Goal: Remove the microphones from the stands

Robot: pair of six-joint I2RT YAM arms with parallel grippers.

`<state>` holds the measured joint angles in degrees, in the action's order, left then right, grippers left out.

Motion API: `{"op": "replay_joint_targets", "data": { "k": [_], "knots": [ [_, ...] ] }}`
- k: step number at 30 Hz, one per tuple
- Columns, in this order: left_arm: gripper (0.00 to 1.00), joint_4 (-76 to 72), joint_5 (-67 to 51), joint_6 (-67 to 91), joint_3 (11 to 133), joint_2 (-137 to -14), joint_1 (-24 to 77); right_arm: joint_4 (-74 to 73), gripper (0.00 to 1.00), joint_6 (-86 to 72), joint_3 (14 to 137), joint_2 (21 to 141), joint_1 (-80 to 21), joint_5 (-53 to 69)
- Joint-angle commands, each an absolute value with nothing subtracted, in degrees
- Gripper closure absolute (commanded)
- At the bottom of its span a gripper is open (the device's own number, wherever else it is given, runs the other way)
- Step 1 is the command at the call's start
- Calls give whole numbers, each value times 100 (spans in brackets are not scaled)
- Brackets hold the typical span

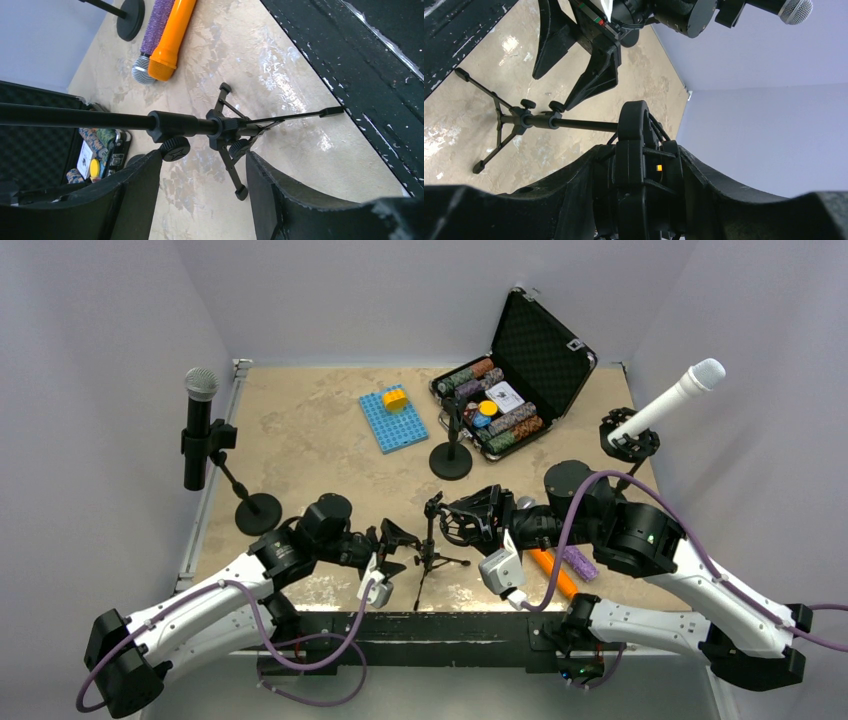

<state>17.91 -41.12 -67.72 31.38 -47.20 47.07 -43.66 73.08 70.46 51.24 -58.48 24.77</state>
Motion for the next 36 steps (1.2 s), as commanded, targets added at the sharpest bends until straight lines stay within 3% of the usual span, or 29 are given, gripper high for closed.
{"op": "replay_joint_targets", "data": {
  "k": [1,8,16,23,30,36],
  "knots": [
    [37,2112,-4470,-7138,3254,-4794,4729,-4742,45,7146,6869,5152,-5828,2302],
    [40,2906,-4180,-7535,3010,-5142,4762,-4730,45,7132,6829,5146,-5830,2341],
    [40,2774,-3796,-7536,2527,-5421,4797,-4678,45,7087,6795,5181,-5829,2354],
    [41,2706,-3320,-6482,2925,-5067,4795,-4734,45,7139,6933,5229,-5828,2241],
    [32,2859,-2577,-4536,4144,-4190,4729,-4824,20,6947,7116,4950,-5828,2266],
    [25,2408,-2452,-3022,5321,-4452,4670,-4865,17,6943,7107,4812,-5827,2178]
  ]
}}
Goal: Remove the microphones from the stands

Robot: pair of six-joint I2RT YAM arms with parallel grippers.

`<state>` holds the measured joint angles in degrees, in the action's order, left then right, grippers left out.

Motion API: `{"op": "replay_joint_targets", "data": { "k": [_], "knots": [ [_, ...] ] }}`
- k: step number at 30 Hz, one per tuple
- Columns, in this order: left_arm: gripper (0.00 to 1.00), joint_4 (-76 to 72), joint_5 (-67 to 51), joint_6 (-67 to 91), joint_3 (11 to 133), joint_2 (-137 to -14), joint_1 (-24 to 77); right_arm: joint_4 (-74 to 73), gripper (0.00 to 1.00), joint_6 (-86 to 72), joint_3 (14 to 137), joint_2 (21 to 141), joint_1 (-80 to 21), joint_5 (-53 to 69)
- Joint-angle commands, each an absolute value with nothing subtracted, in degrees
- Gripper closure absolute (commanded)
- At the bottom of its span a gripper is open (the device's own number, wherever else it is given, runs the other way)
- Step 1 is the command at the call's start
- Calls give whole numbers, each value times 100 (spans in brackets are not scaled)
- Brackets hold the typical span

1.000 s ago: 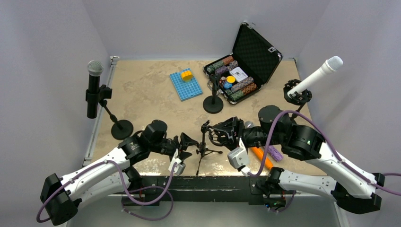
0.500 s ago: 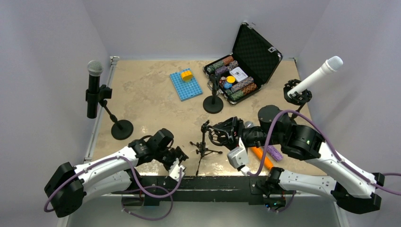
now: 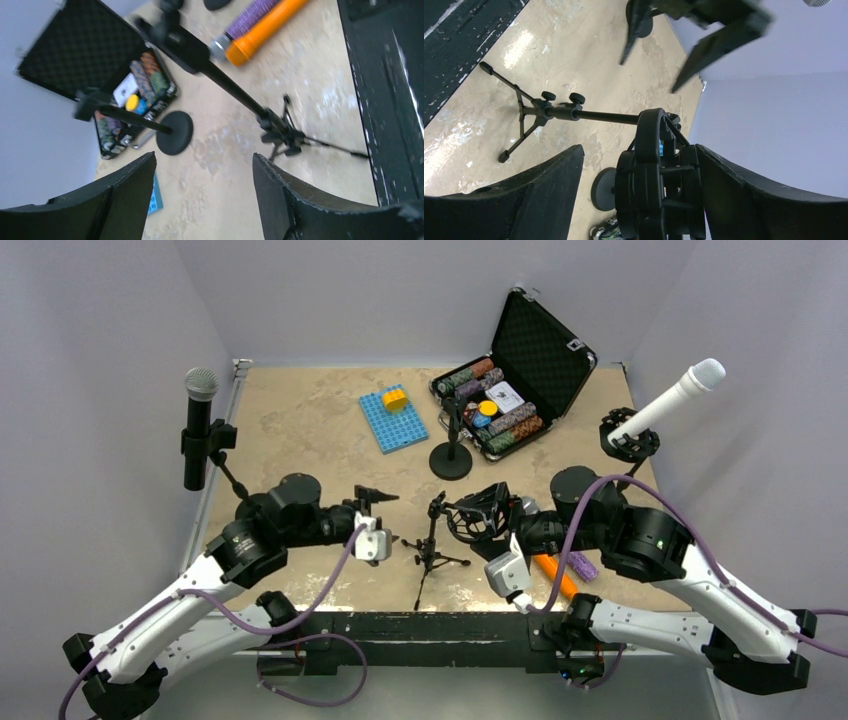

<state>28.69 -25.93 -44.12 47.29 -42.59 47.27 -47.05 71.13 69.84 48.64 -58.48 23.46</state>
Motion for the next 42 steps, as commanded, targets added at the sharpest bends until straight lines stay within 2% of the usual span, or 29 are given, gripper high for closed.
{"op": "replay_joint_targets", "data": {
  "k": [1,9,16,22,30,39,42],
  "knots": [
    [23,2204,-2547,-2866,5407,-4524,4656,-4825,19,6948,7095,4831,-5827,2128],
    [27,1389,-3796,-1947,5884,-5232,4649,-4809,27,7005,7193,4987,-5829,2219],
    [31,508,-4147,-688,6090,-5582,4655,-4880,31,7031,7177,5017,-5841,2250],
    [58,934,-4207,-1222,6017,-5744,4650,-4934,33,7130,7264,5107,-5840,2254],
    [80,1368,-4364,-1909,5579,-5774,4652,-4873,36,7064,6952,5055,-5837,2331],
    [82,1527,-4380,-2404,4560,-5522,4632,-4660,35,6525,6600,5072,-5836,2773],
    [81,1642,-4405,-2487,4306,-5422,4632,-4624,32,6300,6495,5100,-5836,2874]
  ]
}}
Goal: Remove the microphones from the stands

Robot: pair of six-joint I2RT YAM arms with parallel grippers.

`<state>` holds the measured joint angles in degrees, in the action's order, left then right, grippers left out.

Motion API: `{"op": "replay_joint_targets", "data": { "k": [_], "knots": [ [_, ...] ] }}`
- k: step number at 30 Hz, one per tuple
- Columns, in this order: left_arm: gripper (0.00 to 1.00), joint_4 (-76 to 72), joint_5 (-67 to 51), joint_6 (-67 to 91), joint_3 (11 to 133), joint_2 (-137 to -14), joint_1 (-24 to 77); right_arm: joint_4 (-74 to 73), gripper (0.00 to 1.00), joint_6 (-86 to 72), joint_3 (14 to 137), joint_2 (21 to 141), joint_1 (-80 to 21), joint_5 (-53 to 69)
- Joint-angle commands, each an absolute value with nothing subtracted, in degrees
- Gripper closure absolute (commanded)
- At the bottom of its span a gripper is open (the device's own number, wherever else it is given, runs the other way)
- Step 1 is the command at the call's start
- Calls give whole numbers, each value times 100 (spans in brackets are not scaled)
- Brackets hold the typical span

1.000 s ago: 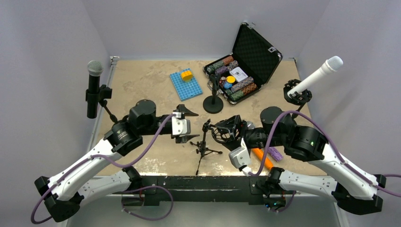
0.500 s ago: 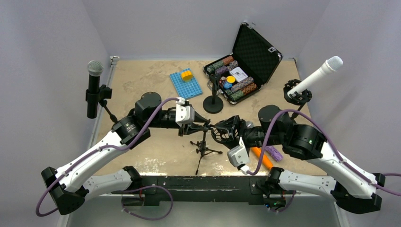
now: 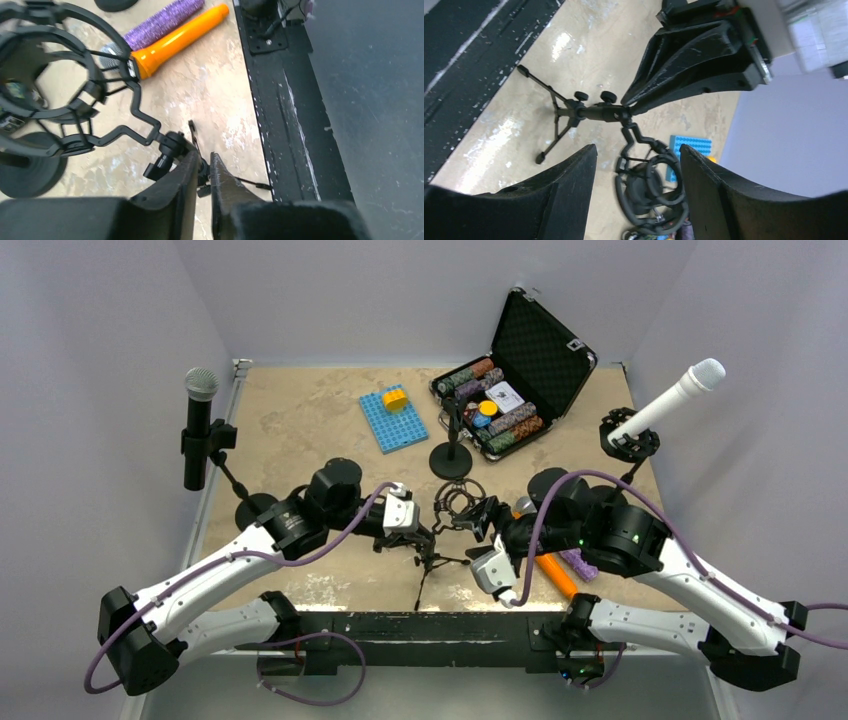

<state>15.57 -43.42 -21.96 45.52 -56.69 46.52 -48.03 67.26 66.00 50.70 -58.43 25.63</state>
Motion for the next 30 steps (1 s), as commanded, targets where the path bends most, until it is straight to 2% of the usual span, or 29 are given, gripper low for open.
{"op": "replay_joint_targets", "data": {
  "k": [1,5,7,11,14,18,23,24,25,30],
  "knots": [
    [77,1679,-4380,-2454,4268,-5367,4632,-4591,31,6172,6473,5098,-5837,2888],
    [49,1828,-4054,-2218,4469,-5158,4616,-4533,29,6006,6480,5133,-5837,2912],
    [42,2058,-3866,-2202,4652,-5098,4614,-4550,29,6007,6532,5207,-5828,2881],
    [35,2452,-3514,-2118,4811,-4973,4618,-4388,31,5938,6592,5333,-5810,2741],
    [29,2232,-3000,-1097,4762,-5010,4615,-4087,31,5459,6526,5302,-5801,2554],
    [28,1888,-2871,-130,4677,-5231,4621,-4182,31,4949,6653,5285,-5787,2252],
    [26,1066,-3040,31,4512,-5512,4621,-4583,31,4964,6860,5181,-5730,2010],
    [11,896,-3067,151,4480,-5594,4630,-4614,31,4916,6890,5163,-5696,1937],
    [1,702,-3064,208,4437,-5676,4650,-4652,31,4857,6936,5153,-5653,1871],
    [0,97,-2913,151,4294,-5962,4874,-4771,30,4469,7286,5095,-4999,1919]
  ]
}}
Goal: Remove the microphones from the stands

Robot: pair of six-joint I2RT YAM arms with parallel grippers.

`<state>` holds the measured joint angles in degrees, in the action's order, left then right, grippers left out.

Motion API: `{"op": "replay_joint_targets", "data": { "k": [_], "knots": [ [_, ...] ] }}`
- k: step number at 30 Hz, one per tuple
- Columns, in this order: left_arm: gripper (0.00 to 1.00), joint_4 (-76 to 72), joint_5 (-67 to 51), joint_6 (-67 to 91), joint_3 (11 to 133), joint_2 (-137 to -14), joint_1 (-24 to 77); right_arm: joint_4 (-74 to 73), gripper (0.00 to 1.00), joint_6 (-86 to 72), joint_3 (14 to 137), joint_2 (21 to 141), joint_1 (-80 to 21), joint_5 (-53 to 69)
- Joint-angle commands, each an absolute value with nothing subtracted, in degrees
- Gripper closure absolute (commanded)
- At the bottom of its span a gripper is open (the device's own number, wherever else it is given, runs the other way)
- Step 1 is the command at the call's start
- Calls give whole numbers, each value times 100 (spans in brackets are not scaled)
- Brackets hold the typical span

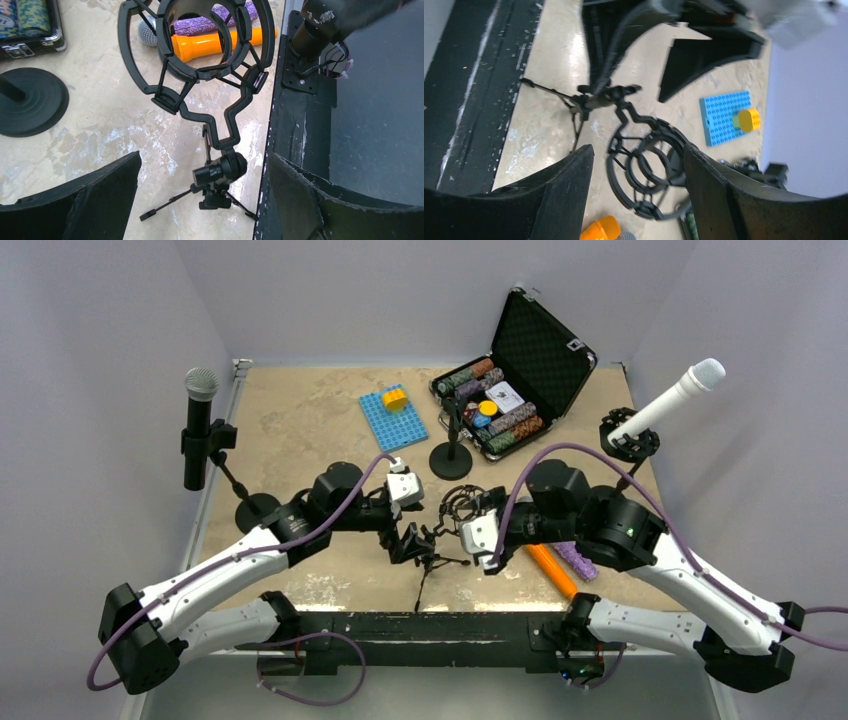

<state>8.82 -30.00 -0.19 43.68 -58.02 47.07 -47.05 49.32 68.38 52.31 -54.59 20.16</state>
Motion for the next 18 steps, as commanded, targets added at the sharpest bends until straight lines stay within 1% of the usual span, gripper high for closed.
{"op": "replay_joint_targets", "data": {
  "k": [1,5,10,15,16,18],
  "knots": [
    [0,95,-2814,88,4309,-5993,4913,-4760,30,4370,7351,5094,-4832,1946],
    [9,251,-2607,-184,4395,-6150,4993,-4649,30,4202,7494,5045,-4504,1820],
    [27,631,-2689,-343,4627,-6340,5008,-4391,30,4244,7297,4897,-4403,1711],
    [40,1293,-2752,-940,4745,-6318,4982,-4209,30,4328,7223,4830,-4291,1664],
    [46,1387,-2771,-1011,4757,-6293,4957,-4151,30,4349,7241,4828,-4251,1631],
    [52,1536,-2809,-1082,4825,-6285,4865,-4063,30,4363,7289,4819,-4112,1601]
  ]
}}
